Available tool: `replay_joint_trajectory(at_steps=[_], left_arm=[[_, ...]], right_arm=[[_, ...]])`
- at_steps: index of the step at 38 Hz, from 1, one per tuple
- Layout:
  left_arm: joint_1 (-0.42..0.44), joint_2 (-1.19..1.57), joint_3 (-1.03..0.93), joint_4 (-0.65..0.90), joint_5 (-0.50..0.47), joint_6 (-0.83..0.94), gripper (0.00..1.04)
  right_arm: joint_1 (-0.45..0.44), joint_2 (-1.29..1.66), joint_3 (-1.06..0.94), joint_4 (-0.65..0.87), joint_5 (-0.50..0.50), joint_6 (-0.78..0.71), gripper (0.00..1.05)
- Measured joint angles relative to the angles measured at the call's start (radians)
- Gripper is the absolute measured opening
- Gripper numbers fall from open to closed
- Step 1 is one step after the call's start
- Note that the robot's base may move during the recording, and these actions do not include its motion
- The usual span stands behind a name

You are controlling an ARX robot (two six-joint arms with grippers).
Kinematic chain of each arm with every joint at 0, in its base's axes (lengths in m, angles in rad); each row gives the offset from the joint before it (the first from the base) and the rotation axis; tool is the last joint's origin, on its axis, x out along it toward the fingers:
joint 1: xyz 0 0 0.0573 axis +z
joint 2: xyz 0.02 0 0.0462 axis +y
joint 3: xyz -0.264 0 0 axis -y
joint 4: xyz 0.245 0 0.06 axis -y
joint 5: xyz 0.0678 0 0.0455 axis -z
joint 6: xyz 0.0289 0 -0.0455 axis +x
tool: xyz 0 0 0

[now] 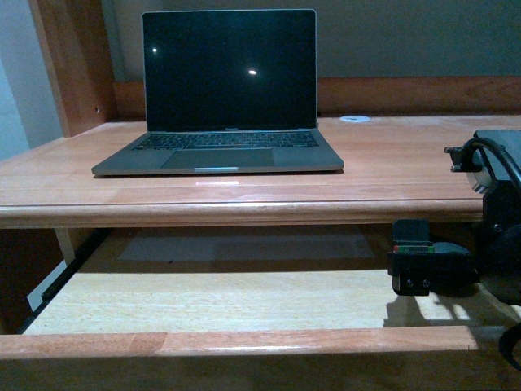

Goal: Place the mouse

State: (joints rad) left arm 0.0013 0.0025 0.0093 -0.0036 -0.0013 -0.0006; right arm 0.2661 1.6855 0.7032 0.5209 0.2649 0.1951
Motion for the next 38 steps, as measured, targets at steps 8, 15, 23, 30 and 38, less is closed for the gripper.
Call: replay_joint_trajectory(at_steps=[8,15,23,30,38], left_arm=[[0.000,0.000,0.000,0.000,0.000,0.000,0.98],[0.000,0.000,0.000,0.000,0.000,0.000,0.98],[0.000,0.000,0.000,0.000,0.000,0.000,0.98],[0.000,0.000,0.000,0.000,0.000,0.000,0.98],[0.000,0.000,0.000,0.000,0.000,0.000,0.98]], right_arm=[[-0.013,0.086,0.063,-0.035,-0.029,0.015,0.97],[-0.022,0.090,0.071,-0.017,-0.027,0.018,0.65],[-0.016,0.044,0.025,-0.015,-0.050,0.016,0.63],[-0.008,-0.124,-0.090,-0.030,-0.080,0.000,0.63],[0.003,-0.332,-0.224,-0.068,-0.112,-0.014,0.63]])
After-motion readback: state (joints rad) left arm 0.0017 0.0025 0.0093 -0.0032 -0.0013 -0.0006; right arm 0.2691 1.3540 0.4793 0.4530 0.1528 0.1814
